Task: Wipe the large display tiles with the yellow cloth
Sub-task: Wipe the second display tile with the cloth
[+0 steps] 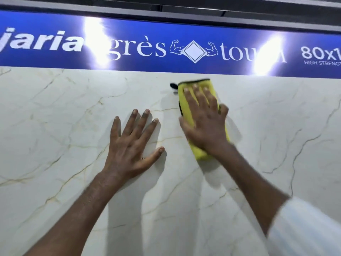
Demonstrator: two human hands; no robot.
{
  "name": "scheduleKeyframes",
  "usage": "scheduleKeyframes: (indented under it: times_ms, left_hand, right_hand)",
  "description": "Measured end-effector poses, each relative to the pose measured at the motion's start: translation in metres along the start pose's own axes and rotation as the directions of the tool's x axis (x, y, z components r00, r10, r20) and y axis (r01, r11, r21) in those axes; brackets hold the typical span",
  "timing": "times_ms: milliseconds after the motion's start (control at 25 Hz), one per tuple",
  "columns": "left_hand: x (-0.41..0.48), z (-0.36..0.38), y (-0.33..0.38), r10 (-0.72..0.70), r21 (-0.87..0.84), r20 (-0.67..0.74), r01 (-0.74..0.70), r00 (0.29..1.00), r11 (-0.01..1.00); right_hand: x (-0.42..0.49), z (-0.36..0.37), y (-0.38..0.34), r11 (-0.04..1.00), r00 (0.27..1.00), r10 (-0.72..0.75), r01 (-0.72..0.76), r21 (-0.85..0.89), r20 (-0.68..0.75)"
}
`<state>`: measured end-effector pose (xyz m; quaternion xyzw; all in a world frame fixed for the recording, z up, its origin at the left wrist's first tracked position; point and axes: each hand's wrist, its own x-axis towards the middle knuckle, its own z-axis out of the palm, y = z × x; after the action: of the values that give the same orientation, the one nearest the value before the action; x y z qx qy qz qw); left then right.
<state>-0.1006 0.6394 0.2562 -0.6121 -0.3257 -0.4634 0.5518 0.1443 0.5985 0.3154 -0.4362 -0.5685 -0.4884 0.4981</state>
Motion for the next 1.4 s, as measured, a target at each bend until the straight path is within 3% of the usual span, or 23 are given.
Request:
scheduleKeyframes:
  times_ms: [200,440,560,720,960,1240,1400]
  left_hand:
    - [0.002,0.002,0.002,0.007,-0.014,-0.021,-0.007,1.0,1.0]
    - [0.004,-0.005,0.002,0.01,-0.013,0.011,-0.01,1.0,1.0]
    - [-0.015,-0.015,0.003,0.069,-0.114,0.004,-0.068,0.998,0.991]
    - [-0.092,-0.023,0.017,0.126,-0.113,0.036,-0.121,0.991,0.986]
    - [-0.103,-0.016,0.017,0.139,-0.044,0.049,-0.136,0.989,0.99]
    - [-0.102,-0.03,0.019,0.105,-0.006,0.15,-0.106,0.983,0.994]
    - [-0.146,-0.059,0.036,0.092,-0.149,0.158,-0.068,0.983,0.986]
  right_hand:
    - [-0.12,0.002,-0.029,1.0,1.0,-0.009,0.01,-0.017,0.01]
    - [0.038,0.001,-0.043,0.998,0.994,0.066,-0.065,-0.004,0.085]
    - [0.073,0.007,-0.049,0.995,0.991,0.099,-0.097,-0.017,0.096]
    - [-0.003,0.006,-0.054,1.0,0.999,-0.024,0.024,0.0,0.042]
    - [-0.25,-0.002,-0.085,0.999,0.998,0.049,-0.049,0.017,0.033]
    - [-0.115,0.004,-0.081,0.995,0.997,0.065,-0.068,0.075,0.038]
    - [-0.184,0.007,-0.08,0.999,1.0,0.014,-0.015,0.045,0.01]
